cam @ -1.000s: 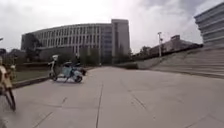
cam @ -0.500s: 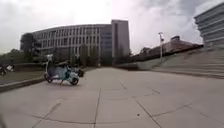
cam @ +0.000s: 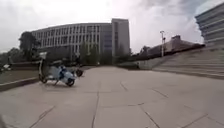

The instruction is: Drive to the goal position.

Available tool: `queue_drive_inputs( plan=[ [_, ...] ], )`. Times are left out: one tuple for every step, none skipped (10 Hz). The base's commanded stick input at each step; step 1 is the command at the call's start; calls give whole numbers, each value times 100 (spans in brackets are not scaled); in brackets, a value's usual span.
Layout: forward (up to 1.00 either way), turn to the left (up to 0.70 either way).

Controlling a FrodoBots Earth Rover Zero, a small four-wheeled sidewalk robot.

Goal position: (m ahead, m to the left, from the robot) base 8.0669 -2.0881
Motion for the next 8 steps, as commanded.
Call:
queue_drive_inputs(
  plan=[
    [70, 0],
    [70, 0],
    [70, 0],
    [70, 0],
    [70, 0],
    [70, 10],
    [70, 7],
    [70, 0]
  ],
)
